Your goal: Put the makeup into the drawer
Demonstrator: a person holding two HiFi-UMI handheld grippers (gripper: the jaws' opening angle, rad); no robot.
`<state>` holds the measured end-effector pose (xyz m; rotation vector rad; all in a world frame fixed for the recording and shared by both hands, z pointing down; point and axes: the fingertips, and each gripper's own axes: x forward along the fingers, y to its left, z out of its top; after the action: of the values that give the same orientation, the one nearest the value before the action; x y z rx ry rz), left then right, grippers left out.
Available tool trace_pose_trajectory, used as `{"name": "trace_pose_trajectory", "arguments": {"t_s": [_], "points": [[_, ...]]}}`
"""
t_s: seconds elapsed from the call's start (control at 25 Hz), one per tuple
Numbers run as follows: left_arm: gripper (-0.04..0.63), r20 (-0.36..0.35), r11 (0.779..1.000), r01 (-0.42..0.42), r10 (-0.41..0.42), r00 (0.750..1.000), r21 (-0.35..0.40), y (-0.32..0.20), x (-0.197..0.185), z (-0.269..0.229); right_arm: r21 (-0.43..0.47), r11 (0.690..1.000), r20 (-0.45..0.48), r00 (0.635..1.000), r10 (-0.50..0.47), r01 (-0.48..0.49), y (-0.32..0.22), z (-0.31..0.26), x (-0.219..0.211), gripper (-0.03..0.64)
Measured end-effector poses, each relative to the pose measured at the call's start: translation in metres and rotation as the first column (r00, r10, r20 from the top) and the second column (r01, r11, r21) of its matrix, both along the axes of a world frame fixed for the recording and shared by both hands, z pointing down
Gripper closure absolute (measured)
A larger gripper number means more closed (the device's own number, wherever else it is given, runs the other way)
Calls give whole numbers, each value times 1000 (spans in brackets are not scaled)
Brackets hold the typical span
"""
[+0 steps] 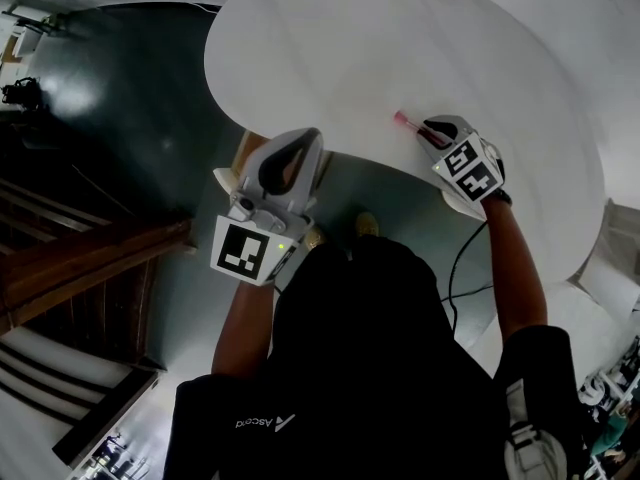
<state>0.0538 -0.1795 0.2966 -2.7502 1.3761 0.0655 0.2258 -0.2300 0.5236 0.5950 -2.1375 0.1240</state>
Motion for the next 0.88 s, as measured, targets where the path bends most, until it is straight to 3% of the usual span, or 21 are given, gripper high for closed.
{"name": "trace_pose_trajectory", "arguments": {"t_s": [0.48, 0.88], "points": [[584, 21, 998, -7, 8, 1000, -57, 3, -6, 8, -61, 995, 124, 989, 83, -76, 2, 1, 1, 564], [584, 36, 1000, -3, 4, 999, -24, 13, -9, 3, 105, 985, 203, 973, 113, -136, 15, -38, -6, 565]]}}
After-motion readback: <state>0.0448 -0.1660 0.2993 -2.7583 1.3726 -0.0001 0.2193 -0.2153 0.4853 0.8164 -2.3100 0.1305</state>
